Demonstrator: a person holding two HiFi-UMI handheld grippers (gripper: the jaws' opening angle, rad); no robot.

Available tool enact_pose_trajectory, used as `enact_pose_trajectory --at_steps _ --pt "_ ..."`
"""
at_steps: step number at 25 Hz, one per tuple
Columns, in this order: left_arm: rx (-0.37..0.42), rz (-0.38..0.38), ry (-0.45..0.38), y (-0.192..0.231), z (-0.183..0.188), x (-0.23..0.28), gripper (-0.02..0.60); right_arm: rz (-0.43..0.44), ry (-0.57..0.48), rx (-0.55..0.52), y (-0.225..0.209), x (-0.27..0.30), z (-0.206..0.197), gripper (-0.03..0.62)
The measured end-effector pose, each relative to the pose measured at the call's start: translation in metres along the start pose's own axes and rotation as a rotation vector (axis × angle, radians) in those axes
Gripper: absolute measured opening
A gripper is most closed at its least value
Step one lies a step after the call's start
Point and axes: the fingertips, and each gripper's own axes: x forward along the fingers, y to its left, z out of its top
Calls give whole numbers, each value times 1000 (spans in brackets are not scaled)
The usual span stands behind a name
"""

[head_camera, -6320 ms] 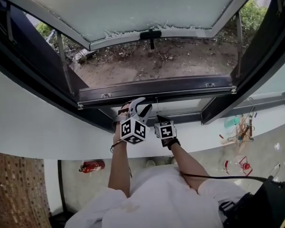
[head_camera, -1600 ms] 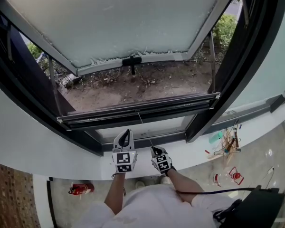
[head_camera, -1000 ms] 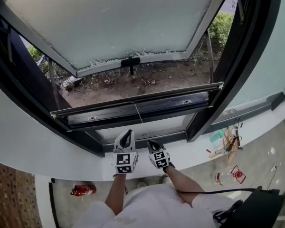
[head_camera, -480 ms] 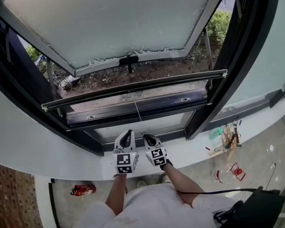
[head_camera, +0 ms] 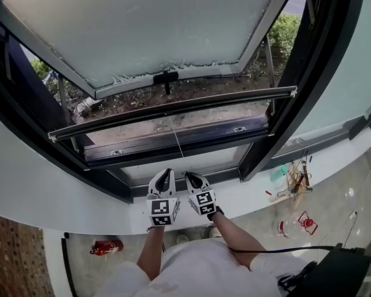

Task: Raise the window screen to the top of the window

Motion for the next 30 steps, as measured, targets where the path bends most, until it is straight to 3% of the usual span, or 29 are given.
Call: enact_pose_trajectory --at_steps 12,30 --pt "-8 -8 -16 -4 4 7 14 6 -109 -16 0 0 48 0" --pt "-19 -1 -27 -6 9 -2 14 13 -185 10 6 -10 80 0"
